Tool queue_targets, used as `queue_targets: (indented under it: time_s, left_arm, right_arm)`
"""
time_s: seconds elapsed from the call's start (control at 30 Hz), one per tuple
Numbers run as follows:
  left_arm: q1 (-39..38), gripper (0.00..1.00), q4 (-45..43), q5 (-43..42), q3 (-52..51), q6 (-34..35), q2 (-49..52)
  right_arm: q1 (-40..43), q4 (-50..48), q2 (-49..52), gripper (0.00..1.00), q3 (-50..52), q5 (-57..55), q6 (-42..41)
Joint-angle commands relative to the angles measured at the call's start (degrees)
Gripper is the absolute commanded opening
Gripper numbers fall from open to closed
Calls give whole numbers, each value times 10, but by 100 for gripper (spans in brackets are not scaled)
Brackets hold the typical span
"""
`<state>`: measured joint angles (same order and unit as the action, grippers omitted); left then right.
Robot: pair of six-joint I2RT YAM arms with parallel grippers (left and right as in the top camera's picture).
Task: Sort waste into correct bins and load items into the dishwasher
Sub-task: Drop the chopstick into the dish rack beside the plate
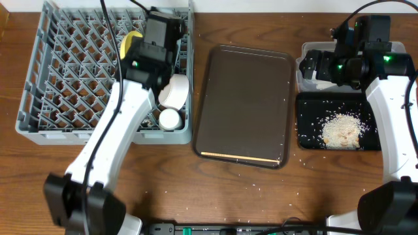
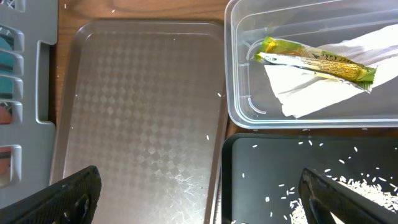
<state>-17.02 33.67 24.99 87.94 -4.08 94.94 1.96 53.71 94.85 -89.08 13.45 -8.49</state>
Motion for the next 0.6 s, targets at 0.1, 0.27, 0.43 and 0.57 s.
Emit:
queue_targets:
  time_s: [0.1, 0.27, 0.43, 0.57]
  left_arm:
    - [45, 34, 1, 12, -5, 33, 74]
    - [39, 68, 1, 12, -3, 33, 74]
    - [23, 79, 11, 10, 1, 60, 21]
    - [-9, 78, 60, -57, 1, 85, -45]
  right_arm:
    - [-1, -1, -12, 99, 1, -1, 4]
    - [-1, -1, -12, 99, 1, -1, 4]
    - [-1, -1, -12, 99, 1, -1, 4]
    - [-1, -1, -12, 99, 1, -1, 4]
